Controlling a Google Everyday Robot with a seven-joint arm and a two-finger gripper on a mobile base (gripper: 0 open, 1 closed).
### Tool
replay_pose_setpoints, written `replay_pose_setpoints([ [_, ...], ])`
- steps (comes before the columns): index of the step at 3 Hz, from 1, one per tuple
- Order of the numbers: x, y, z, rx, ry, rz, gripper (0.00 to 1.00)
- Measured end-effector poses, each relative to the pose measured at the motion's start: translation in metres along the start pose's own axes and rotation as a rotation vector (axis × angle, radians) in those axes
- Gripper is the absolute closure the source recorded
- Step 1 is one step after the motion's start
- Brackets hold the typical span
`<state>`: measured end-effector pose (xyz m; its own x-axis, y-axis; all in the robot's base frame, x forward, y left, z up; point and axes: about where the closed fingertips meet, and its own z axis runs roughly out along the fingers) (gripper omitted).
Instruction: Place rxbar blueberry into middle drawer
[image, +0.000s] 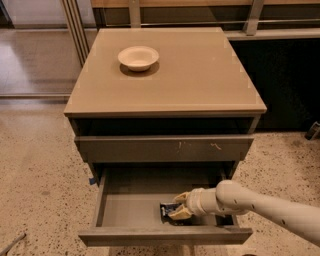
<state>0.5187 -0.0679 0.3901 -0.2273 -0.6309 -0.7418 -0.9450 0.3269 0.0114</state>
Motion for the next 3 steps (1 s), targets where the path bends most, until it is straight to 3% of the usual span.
replay_pose_setpoints([
  [1, 0.006, -0.008, 0.011, -0.004, -0.017, -0.042, 1.00],
  [3, 0.011, -0.026, 0.037, -0.032, -0.033, -0.059, 0.98],
])
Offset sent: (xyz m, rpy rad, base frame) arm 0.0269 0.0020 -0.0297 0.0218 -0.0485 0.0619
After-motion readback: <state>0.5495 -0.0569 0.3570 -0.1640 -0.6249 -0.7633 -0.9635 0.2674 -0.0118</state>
